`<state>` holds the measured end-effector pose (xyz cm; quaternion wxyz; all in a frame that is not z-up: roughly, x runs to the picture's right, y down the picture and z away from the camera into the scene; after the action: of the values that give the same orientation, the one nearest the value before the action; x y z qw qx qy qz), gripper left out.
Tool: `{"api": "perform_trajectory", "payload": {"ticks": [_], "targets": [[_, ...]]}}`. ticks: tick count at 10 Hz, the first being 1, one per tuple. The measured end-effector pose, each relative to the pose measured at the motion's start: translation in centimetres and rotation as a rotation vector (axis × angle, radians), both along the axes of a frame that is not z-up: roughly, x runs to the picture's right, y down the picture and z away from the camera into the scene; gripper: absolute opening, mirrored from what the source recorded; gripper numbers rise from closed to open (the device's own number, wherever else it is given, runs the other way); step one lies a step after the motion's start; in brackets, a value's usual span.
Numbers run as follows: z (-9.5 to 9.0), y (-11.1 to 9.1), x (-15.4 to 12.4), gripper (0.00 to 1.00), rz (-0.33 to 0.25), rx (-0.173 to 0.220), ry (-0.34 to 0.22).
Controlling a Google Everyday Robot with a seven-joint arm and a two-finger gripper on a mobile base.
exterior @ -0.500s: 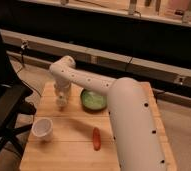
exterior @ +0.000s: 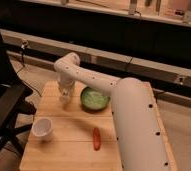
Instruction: Place the bottle in the ceramic bowl
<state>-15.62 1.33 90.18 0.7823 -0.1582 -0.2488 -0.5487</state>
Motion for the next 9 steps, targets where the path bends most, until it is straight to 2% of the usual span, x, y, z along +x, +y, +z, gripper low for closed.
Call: {"api": "perform_trajectory", "payload": {"ticks": [1,3,7,9], "targets": [[0.1,-0.2,1.0,0.0,0.006,0.002,0.005],[0.1,-0.8,1.1,0.0,0.021,0.004,0.003],[0.2,-1.3,3.9,0.0,0.052,-0.001,0.013],[0.2,-1.6,4.0,0.0,0.061,-0.002,0.011]]}}
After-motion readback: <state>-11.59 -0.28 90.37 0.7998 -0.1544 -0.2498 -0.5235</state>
